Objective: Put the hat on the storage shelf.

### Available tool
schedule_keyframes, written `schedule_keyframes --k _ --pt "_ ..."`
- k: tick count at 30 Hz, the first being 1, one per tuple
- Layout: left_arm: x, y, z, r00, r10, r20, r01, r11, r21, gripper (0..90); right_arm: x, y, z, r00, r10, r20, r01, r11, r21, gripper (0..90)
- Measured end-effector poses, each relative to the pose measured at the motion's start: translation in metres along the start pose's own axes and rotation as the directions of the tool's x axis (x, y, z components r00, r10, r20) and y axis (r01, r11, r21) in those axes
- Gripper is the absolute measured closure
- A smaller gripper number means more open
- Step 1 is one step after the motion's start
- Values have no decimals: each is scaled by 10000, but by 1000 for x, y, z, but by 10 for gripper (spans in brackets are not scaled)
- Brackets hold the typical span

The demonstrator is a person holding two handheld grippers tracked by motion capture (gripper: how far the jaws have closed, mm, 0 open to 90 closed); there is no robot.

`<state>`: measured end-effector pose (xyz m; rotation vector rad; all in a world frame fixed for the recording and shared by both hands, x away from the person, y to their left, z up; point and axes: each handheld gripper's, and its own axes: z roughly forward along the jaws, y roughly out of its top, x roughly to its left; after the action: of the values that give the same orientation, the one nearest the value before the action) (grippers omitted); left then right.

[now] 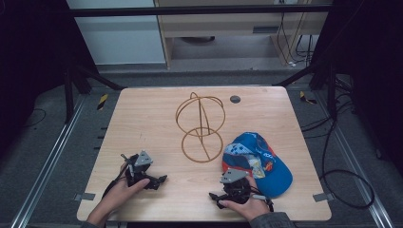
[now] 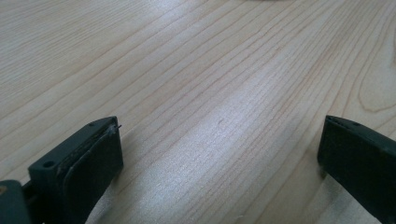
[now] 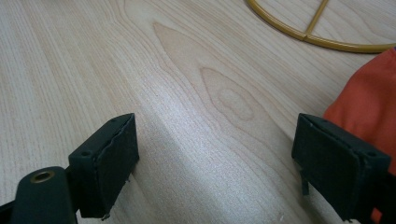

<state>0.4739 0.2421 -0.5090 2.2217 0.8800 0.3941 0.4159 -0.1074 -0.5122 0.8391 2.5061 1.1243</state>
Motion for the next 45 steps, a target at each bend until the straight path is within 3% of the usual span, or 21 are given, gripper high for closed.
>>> schedule_keyframes --k 6,8,15,18,22,25,30,33,34,36,45 --pt "0 0 0 10000 0 6 0 10000 -1 0 0 0 0 10000 17 45 -18 10000 30 142" --pt "0 0 0 10000 -9 5 9 10000 1 0 -1 2 -4 10000 70 -11 -70 9995 322 131" --pt "0 0 0 10000 -8 1 8 10000 1 0 -2 4 -37 9996 -196 179 185 9983 554 123" --pt "0 0 0 10000 -19 4 19 10000 -1 0 -11 -2 -61 9997 63 256 -76 9986 531 141" --pt "0 0 0 10000 -16 1 16 10000 3 0 -22 -6 -77 9960 127 888 -198 9967 792 152" --pt "0 0 0 10000 -8 -4 8 10000 1 0 -38 -9 -97 9880 565 1438 -683 9946 784 176" --pt "0 0 0 10000 -19 2 19 10000 -1 0 -63 -5 -120 9699 918 2255 -1242 9831 1342 214" --pt "0 0 0 10000 -20 2 20 10000 1 0 -72 -2 -124 9649 991 2432 -1389 9785 1524 225" --pt "0 0 0 10000 -11 -8 11 10000 2 0 -82 2 -128 9583 1290 2551 -1753 9701 1681 238" --pt "0 0 0 10000 -14 -8 14 10000 2 0 -89 5 -128 9555 1350 2624 -1894 9625 1943 248" --pt "0 0 0 10000 -15 -5 15 10000 3 0 -113 24 -129 9593 1354 2479 -1948 9526 2336 327"
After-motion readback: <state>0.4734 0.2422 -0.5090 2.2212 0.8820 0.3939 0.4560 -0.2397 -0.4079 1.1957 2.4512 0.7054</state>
